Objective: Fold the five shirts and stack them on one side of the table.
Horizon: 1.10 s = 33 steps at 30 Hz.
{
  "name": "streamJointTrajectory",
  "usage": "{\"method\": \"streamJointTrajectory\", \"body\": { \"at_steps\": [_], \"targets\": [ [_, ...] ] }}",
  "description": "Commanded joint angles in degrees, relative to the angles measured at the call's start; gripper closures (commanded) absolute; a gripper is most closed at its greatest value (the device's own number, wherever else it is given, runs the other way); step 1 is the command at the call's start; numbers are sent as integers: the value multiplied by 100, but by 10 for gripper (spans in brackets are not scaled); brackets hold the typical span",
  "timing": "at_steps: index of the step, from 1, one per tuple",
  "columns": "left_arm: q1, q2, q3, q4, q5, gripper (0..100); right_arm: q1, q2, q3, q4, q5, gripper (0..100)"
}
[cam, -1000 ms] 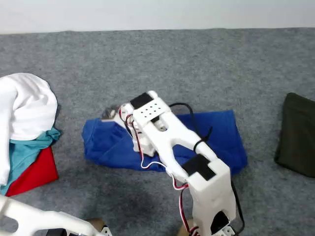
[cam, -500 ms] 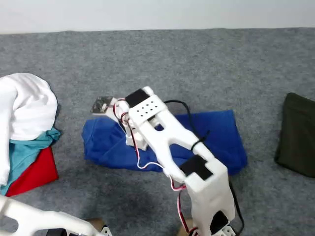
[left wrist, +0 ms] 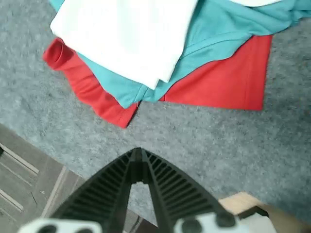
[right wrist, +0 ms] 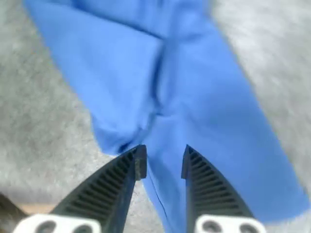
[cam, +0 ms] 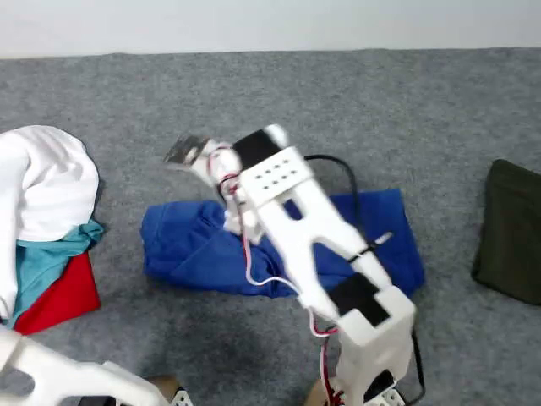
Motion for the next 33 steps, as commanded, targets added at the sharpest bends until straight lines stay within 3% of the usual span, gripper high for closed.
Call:
{"method": "streamJointTrajectory", "body": {
  "at_steps": [1, 5, 14, 22, 28, 33],
  "targets": [
    [79, -105, -470, 158, -9, 996, 769, -1042, 88, 233, -378, 873],
    [123, -105, -637, 158, -9, 996, 1763, -1736, 484, 224, -422, 875],
    [123, -105, -611, 158, -9, 996, 3785, -2237, 1705, 215, -1345, 878],
    [378, -97, -602, 158, -9, 996, 4347, -2237, 2848, -426, -1380, 858],
    [809, -97, -418, 158, -9, 996, 4497, -2229, 3701, -1393, -1389, 676],
    [1160, -97, -286, 158, -9, 996, 4479, -2220, 4369, -2246, -1389, 692]
  ]
}}
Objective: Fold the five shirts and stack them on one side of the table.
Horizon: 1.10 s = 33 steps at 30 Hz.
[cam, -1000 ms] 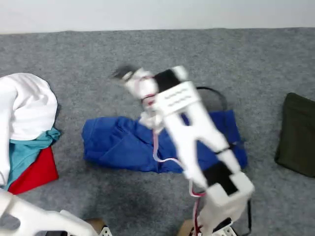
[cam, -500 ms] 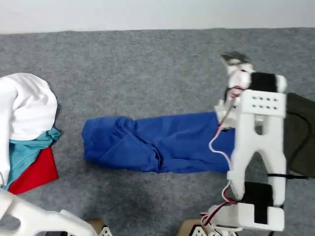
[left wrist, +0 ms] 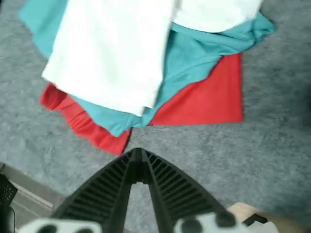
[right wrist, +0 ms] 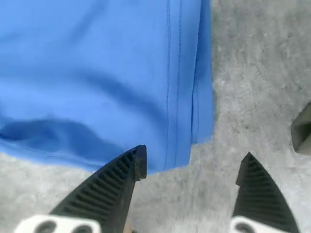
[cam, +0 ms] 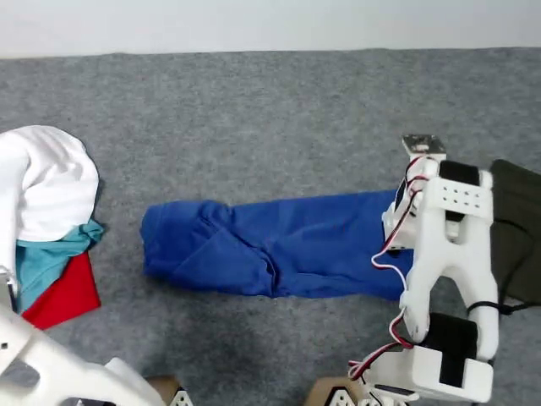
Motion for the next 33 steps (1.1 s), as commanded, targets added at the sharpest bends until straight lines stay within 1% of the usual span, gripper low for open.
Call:
{"method": "streamJointTrajectory", "body": {
  "at_steps": [1, 4, 8, 16, 18, 21, 27, 30, 33],
  "targets": [
    [264, -97, -40, 123, -9, 996, 48, -295, 290, -576, -62, 692],
    [413, -97, -40, 123, -9, 996, 48, -286, 624, -971, -53, 692],
    [422, -97, -31, 123, -9, 996, 48, -136, 923, -1367, -53, 693],
    [396, -97, -31, 123, -9, 996, 40, 822, 914, -1613, -88, 695],
    [396, -97, -31, 123, -9, 996, 40, 971, 914, -1613, -97, 720],
    [396, -97, -31, 123, -9, 996, 40, 1095, 914, -1613, -97, 787],
    [413, -97, -22, 123, -9, 996, 31, 1068, 914, -1604, -53, 891],
    [413, -97, -22, 123, -9, 996, -4, 857, 914, -1587, -53, 943],
    [413, -97, -22, 123, -9, 996, -75, 462, 914, -1560, -44, 970]
  ]
}}
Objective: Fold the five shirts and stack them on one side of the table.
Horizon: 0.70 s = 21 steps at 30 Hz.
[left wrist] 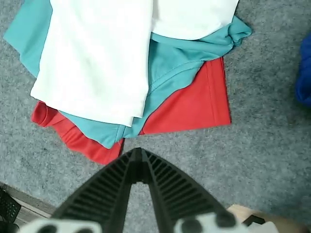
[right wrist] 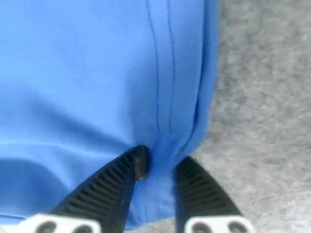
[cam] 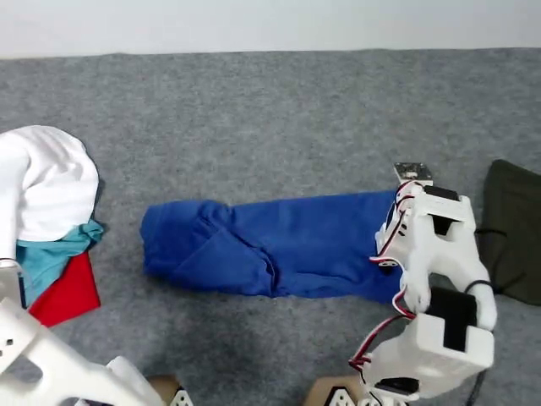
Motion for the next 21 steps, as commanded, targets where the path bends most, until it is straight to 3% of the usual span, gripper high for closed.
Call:
{"method": "streamJointTrajectory", "body": {
  "at_steps": [1, 10, 21],
  "targets": [
    [35, -97, -31, 123, -9, 996, -154, -637, -26, 66, -9, 979],
    [18, -97, -31, 123, -9, 996, -1068, -1824, -35, 549, -18, 989],
    [18, -105, -31, 123, -9, 996, -2888, -1956, -633, 505, 0, 989]
  ]
}}
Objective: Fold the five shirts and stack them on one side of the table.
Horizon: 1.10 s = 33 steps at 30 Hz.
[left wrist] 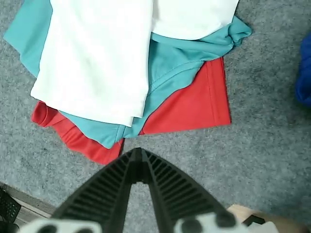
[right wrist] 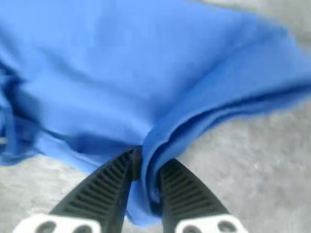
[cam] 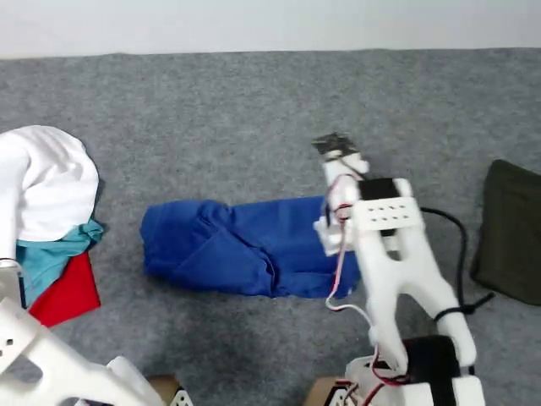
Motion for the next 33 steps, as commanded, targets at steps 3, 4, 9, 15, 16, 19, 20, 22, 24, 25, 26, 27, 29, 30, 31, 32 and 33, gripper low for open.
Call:
{"method": "streamJointTrajectory", "body": {
  "at_steps": [3, 4, 9, 15, 16, 19, 20, 22, 24, 25, 26, 27, 29, 30, 31, 32, 33],
  "targets": [
    [18, -105, -31, 123, -9, 996, -1024, -215, -1073, -4, 0, 988],
    [9, -105, -31, 123, -9, 996, -1209, -136, -1275, -4, 0, 988],
    [9, -105, -31, 123, -9, 996, -2070, 848, -2374, 40, 0, 988],
    [0, -105, -22, 123, 0, 997, -2949, 2554, -3974, 198, 0, 988],
    [0, -105, -22, 123, 0, 997, -3081, 2835, -4273, 251, 0, 988],
    [0, -105, -4, 123, 0, 997, -3477, 3688, -5284, 541, 88, 988],
    [0, -105, 40, 123, 0, 997, -3609, 3960, -5609, 655, 158, 988],
    [0, -114, 189, 123, 0, 997, -3802, 4497, -6286, 884, 237, 988],
    [-141, -114, 338, 123, 0, 997, -3925, 5015, -6954, 1112, 237, 988],
    [-246, -114, 391, 123, 0, 997, -3978, 5253, -7288, 1253, 237, 988],
    [-360, -114, 435, 123, -9, 997, -4013, 5481, -7622, 1393, 237, 988],
    [-475, -114, 479, 114, -9, 997, -4057, 5692, -7965, 1560, 237, 988],
    [-659, -114, 576, 44, -9, 997, -4163, 6097, -8633, 1886, 237, 988],
    [-738, -105, 629, 0, -9, 997, -4207, 6281, -8958, 2035, 237, 988],
    [-800, -105, 664, -44, -9, 997, -4259, 6457, -9248, 2149, 237, 988],
    [-826, -105, 699, -79, -9, 997, -4295, 6642, -9521, 2246, 237, 988],
    [-835, -105, 699, -88, -9, 997, -4312, 6818, -9776, 2325, 237, 988]
  ]
}}
